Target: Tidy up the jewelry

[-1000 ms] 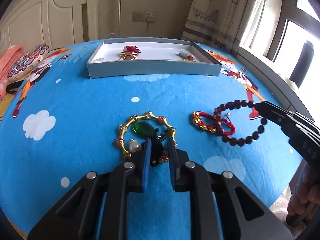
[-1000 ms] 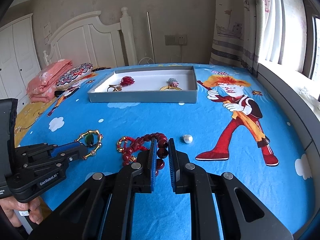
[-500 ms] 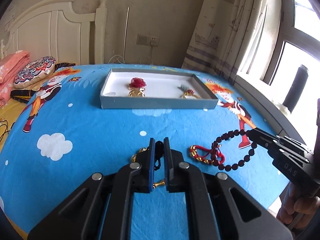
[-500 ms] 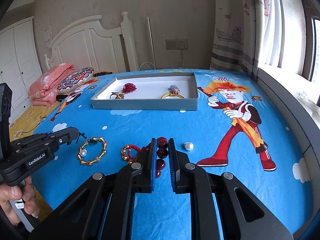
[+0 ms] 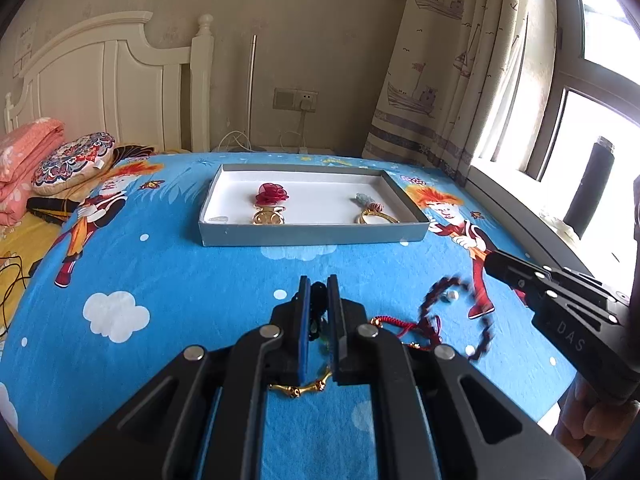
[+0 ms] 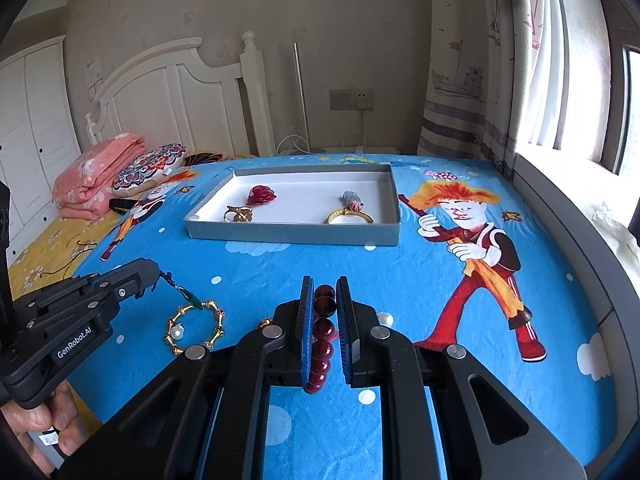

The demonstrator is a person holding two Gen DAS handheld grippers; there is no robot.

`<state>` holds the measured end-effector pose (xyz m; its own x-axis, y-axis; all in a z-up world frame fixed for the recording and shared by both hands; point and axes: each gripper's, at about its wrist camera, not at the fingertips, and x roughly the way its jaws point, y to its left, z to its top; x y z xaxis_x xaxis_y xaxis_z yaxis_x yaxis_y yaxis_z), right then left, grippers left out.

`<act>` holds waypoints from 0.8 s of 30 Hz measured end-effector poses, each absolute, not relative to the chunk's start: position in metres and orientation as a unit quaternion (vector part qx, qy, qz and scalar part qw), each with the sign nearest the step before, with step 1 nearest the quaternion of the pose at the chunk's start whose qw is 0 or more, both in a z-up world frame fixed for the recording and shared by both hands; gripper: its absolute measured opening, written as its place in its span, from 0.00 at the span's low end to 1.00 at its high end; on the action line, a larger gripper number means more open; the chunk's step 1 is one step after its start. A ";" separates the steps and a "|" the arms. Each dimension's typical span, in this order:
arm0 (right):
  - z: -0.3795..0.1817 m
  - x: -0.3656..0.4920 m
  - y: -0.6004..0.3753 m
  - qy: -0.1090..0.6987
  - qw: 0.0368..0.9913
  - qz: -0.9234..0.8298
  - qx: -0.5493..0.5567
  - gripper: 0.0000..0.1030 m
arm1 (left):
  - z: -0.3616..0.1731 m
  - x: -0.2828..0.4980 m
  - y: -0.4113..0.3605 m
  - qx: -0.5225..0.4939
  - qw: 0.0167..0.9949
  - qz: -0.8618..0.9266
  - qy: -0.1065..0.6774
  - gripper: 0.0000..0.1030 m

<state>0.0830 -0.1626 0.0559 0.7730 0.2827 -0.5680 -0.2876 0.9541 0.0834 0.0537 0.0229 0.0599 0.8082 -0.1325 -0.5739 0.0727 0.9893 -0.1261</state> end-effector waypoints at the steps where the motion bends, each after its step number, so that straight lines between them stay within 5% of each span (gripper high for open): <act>1: 0.058 0.084 -0.162 0.299 0.942 0.151 -0.004 0.06 | 0.062 0.054 0.023 -0.048 0.950 -0.053 0.304 0.08; 11: 0.035 0.088 -0.163 0.353 0.922 0.156 -0.016 0.09 | 0.059 0.055 0.027 -0.049 0.949 -0.047 0.308 0.08; 12: 0.028 0.088 -0.170 0.366 0.919 0.149 -0.010 0.18 | 0.058 0.054 0.027 -0.052 0.948 -0.049 0.310 0.08; 13: 0.024 0.089 -0.177 0.374 0.916 0.146 0.003 0.43 | 0.057 0.054 0.027 -0.053 0.947 -0.050 0.311 0.08; 15: 0.018 0.087 -0.192 0.375 0.918 0.125 0.017 0.76 | 0.054 0.053 0.027 -0.056 0.947 -0.054 0.313 0.08; 24: -0.010 0.095 -0.193 0.417 0.901 0.117 0.005 0.63 | 0.051 0.052 0.026 -0.056 0.947 -0.068 0.309 0.08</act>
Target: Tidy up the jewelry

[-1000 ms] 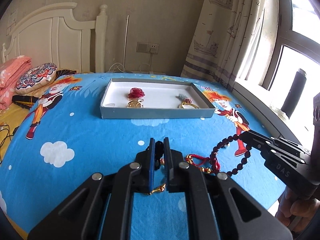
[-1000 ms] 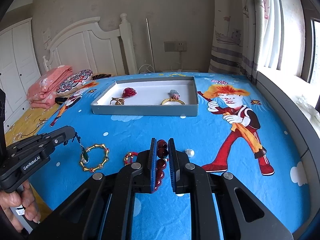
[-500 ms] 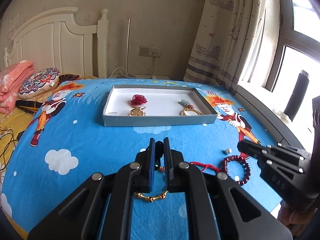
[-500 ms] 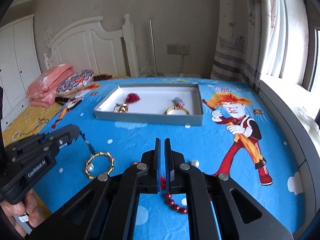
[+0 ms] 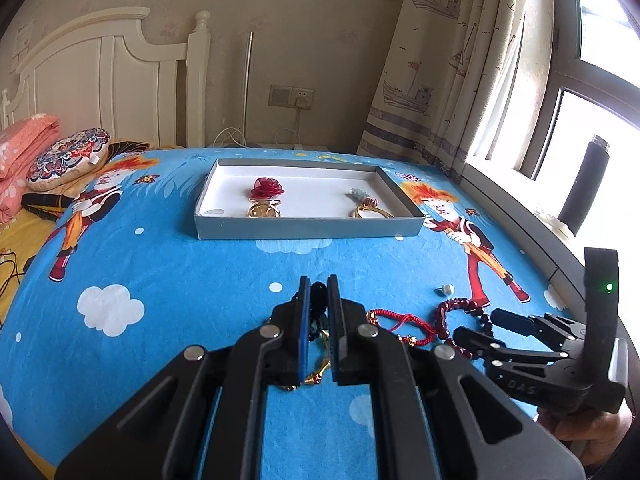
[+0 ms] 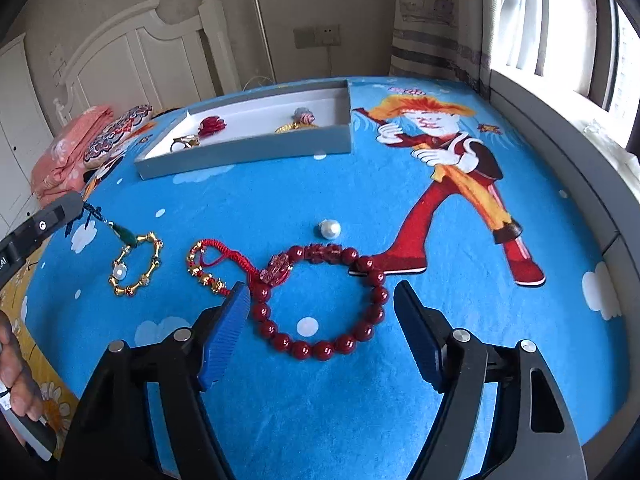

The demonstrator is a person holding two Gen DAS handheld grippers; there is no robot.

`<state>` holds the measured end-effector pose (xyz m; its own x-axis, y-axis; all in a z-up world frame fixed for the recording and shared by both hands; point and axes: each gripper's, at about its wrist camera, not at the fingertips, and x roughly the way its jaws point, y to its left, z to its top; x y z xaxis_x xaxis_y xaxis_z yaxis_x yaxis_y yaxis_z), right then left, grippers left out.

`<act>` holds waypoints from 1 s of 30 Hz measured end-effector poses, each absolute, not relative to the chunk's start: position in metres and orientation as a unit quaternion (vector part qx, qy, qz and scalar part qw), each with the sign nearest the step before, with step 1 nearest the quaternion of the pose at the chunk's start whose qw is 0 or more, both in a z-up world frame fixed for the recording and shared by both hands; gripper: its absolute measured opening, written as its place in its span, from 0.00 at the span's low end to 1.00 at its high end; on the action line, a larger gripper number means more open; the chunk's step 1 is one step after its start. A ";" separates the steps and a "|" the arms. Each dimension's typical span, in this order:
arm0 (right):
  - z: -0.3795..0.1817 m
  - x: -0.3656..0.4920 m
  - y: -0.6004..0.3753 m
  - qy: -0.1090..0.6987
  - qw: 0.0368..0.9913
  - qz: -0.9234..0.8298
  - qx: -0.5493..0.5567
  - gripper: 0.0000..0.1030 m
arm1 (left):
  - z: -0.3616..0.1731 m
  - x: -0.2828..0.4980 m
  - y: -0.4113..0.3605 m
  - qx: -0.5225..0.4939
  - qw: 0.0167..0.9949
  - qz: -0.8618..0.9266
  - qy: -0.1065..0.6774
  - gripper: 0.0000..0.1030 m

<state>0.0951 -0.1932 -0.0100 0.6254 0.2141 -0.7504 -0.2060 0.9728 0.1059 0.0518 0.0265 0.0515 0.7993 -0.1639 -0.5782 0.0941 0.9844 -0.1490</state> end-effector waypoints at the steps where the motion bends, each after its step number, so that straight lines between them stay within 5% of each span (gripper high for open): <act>1: -0.011 0.096 -0.190 0.416 0.902 0.111 -0.004 0.62 | 0.050 0.052 0.027 -0.058 0.946 -0.069 0.311 0.08; 9: 0.010 0.081 -0.174 0.365 0.924 0.103 -0.056 0.66 | 0.040 0.057 0.032 -0.071 0.941 -0.077 0.321 0.08; 12: -0.001 0.087 -0.167 0.398 0.907 0.128 -0.054 0.42 | 0.038 0.057 0.033 -0.072 0.941 -0.078 0.321 0.08; 18: -0.019 0.090 -0.162 0.426 0.892 0.140 -0.056 0.34 | 0.036 0.057 0.033 -0.074 0.940 -0.080 0.323 0.08; 20: -0.018 0.089 -0.163 0.425 0.891 0.151 -0.048 0.14 | 0.037 0.059 0.031 -0.071 0.940 -0.083 0.323 0.08; 30: 0.017 0.091 -0.168 0.373 0.918 0.130 -0.045 0.14 | 0.059 0.068 0.023 -0.051 0.947 -0.093 0.302 0.08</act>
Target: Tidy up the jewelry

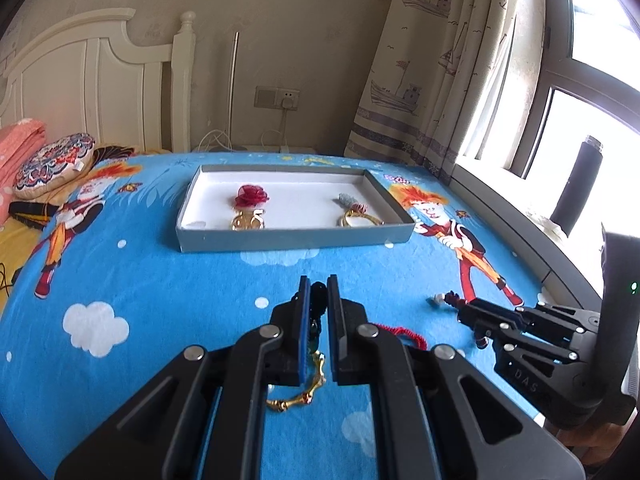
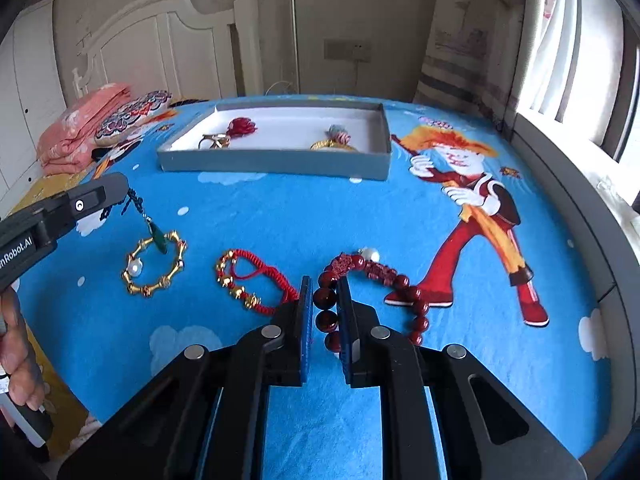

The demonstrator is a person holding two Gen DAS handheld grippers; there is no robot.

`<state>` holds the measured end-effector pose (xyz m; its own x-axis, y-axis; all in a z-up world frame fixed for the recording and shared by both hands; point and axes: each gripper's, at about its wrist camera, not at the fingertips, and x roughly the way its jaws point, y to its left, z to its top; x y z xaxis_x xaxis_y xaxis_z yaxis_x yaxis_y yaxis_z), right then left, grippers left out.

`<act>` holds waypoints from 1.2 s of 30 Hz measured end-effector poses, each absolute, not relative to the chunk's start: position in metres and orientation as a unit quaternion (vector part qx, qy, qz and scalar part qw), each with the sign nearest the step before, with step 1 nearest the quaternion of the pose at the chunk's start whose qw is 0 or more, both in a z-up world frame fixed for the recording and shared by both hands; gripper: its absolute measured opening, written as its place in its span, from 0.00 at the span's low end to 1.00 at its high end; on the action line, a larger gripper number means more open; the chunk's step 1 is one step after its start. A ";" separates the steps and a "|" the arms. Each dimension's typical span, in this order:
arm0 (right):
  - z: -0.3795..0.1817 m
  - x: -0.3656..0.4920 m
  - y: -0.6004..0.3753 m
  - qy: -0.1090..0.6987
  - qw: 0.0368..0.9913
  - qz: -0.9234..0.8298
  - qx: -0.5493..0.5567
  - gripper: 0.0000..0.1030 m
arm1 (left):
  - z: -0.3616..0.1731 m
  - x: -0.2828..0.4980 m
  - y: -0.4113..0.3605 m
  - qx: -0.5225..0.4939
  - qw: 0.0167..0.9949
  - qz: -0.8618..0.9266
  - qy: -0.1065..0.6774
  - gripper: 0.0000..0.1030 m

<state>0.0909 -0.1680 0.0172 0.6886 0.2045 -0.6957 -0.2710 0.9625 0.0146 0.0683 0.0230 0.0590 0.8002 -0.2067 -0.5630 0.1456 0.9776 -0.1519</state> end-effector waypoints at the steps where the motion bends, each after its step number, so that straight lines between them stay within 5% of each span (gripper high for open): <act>1: 0.022 0.092 -0.169 0.366 0.921 0.128 -0.043 0.14 | 0.062 0.070 0.022 -0.049 0.948 -0.094 0.299 0.08; 36: 0.089 0.248 -0.129 0.316 0.936 0.154 -0.008 0.14 | 0.084 0.238 0.044 -0.055 0.945 -0.074 0.313 0.08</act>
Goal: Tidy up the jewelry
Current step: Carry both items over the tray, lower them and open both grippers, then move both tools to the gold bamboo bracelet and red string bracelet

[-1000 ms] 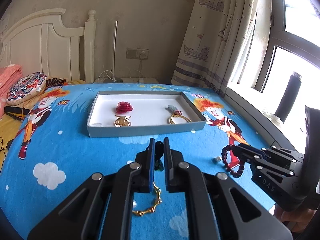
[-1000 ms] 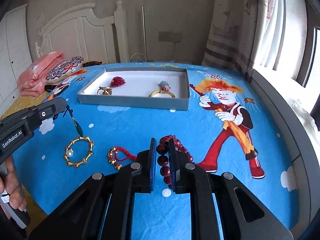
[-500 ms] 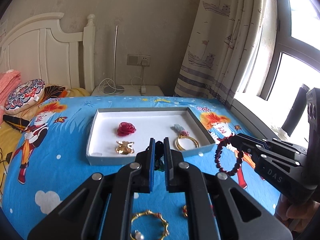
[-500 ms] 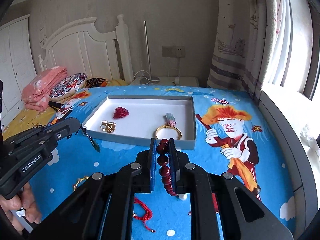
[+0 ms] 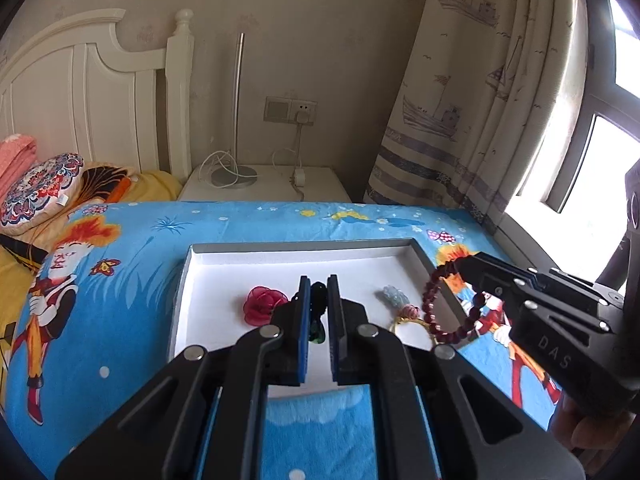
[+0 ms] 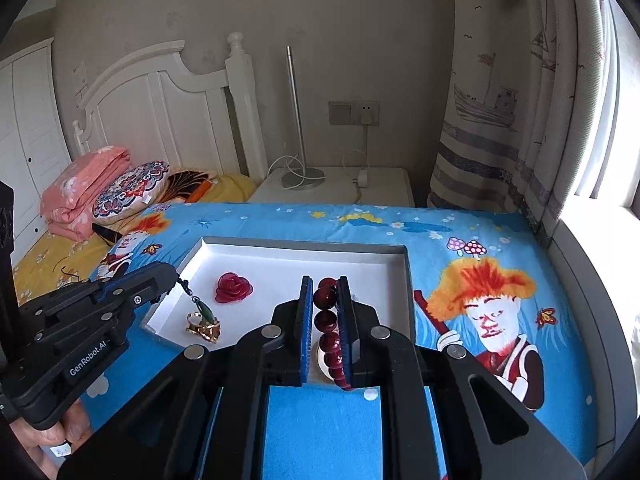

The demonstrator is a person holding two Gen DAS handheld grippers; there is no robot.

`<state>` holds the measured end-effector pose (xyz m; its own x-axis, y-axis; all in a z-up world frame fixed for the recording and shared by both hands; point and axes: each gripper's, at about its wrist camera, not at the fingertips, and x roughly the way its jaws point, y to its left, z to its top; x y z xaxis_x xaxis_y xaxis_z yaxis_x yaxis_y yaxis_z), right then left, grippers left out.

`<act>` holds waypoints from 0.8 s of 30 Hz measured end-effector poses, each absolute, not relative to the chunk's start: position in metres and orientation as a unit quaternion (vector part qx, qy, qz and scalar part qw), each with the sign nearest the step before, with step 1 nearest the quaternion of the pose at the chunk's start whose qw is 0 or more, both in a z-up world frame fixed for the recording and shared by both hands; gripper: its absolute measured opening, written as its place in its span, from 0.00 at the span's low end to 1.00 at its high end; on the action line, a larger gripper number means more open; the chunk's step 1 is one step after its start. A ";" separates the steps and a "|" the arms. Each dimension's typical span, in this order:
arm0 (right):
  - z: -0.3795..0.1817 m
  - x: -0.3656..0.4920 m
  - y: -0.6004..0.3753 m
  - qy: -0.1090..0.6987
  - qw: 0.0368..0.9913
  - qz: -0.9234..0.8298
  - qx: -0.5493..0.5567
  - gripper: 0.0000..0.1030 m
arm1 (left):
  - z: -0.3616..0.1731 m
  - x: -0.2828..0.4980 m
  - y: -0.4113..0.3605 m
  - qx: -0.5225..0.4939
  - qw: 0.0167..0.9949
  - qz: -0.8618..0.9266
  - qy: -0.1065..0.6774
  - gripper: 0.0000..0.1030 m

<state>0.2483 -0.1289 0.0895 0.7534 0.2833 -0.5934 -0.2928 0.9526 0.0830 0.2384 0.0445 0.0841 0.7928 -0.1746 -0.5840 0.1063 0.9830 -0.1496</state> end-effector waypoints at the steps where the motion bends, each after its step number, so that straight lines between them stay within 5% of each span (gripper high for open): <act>1: 0.085 0.254 -0.126 0.316 0.936 0.154 -0.012 0.14 | 0.079 0.245 0.044 -0.054 0.943 -0.074 0.319 0.08; 14: 0.031 0.292 -0.115 0.356 0.926 0.123 -0.028 0.14 | 0.015 0.286 0.042 -0.051 0.920 -0.069 0.383 0.09; 16: 0.027 0.292 -0.115 0.358 0.926 0.116 -0.033 0.14 | 0.012 0.286 0.041 -0.049 0.919 -0.068 0.385 0.26; 20: 0.024 0.292 -0.117 0.357 0.928 0.102 -0.037 0.16 | 0.013 0.284 0.042 -0.050 0.920 -0.068 0.384 0.35; 21: 0.024 0.292 -0.118 0.358 0.927 0.101 -0.037 0.19 | 0.014 0.282 0.043 -0.050 0.921 -0.067 0.381 0.40; 24: 0.025 0.288 -0.119 0.354 0.929 0.097 -0.038 0.58 | 0.018 0.274 0.045 -0.054 0.921 -0.070 0.378 0.40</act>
